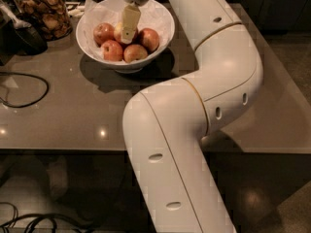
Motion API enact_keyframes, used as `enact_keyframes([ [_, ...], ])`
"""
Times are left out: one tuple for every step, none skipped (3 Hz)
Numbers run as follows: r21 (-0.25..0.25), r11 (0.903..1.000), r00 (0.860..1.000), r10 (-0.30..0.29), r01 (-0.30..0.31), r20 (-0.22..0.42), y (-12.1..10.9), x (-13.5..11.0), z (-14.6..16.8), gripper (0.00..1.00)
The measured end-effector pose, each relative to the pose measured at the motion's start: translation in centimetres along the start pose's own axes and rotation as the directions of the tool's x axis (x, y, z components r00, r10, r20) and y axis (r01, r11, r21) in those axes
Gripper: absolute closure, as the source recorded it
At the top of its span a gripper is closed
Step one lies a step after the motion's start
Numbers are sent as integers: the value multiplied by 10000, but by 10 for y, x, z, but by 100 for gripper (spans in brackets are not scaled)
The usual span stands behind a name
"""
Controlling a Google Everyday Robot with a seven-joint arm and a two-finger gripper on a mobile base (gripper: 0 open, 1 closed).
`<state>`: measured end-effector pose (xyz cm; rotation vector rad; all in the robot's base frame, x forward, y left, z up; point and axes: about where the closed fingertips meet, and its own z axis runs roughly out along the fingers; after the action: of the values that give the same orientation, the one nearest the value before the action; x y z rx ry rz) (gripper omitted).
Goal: Pick apple from white bowl
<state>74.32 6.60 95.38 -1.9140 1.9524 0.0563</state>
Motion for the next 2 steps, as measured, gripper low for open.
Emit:
enact_keyframes([
  [-18, 10000, 9999, -16, 16, -148, -1, 4, 3, 22],
  [-18, 10000, 9995, -36, 35, -322, -2, 8, 6, 22],
])
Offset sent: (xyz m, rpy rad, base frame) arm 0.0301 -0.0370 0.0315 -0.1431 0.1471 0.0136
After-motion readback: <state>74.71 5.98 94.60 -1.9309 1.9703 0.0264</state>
